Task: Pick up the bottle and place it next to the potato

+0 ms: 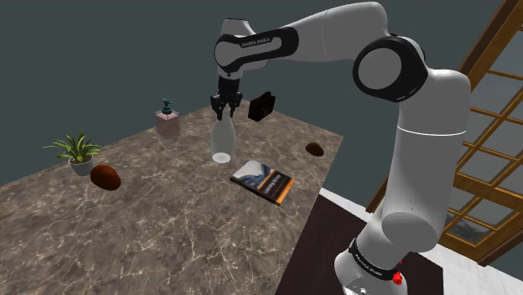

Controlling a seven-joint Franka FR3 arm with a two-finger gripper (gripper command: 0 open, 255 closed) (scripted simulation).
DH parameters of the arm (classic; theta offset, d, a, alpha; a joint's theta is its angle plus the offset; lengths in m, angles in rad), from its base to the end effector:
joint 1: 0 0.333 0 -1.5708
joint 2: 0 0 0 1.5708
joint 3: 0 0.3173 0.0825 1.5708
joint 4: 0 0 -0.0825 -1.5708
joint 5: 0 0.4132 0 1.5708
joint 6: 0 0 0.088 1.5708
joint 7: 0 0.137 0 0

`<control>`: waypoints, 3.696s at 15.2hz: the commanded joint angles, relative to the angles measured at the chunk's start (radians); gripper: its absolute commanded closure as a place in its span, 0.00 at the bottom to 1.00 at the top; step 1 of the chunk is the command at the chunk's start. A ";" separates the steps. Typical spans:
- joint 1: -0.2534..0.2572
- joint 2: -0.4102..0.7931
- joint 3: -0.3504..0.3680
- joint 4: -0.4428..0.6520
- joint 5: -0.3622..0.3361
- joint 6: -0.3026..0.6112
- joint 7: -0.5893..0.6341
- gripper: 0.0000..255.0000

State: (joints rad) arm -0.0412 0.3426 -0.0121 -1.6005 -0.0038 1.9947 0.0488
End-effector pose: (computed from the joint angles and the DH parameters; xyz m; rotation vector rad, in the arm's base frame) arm 0.6932 -0.0366 0.3984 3.1290 -0.1563 0.0809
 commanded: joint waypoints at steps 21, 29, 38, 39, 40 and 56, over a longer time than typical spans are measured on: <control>-0.001 -0.006 -0.001 0.292 0.001 -0.297 -0.003 1.00; -0.053 -0.189 -0.030 0.128 0.007 -0.317 -0.084 1.00; -0.125 -0.405 -0.095 -0.024 0.001 -0.380 -0.222 1.00; -0.133 -0.425 -0.104 -0.034 -0.001 -0.390 -0.238 1.00; -0.140 -0.444 -0.113 -0.042 -0.003 -0.400 -0.255 1.00; -0.261 -0.618 -0.293 0.008 -0.058 -0.616 -0.560 1.00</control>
State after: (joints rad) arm -0.2943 -0.2793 -0.2889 -1.6100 -0.0605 1.3912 -0.4859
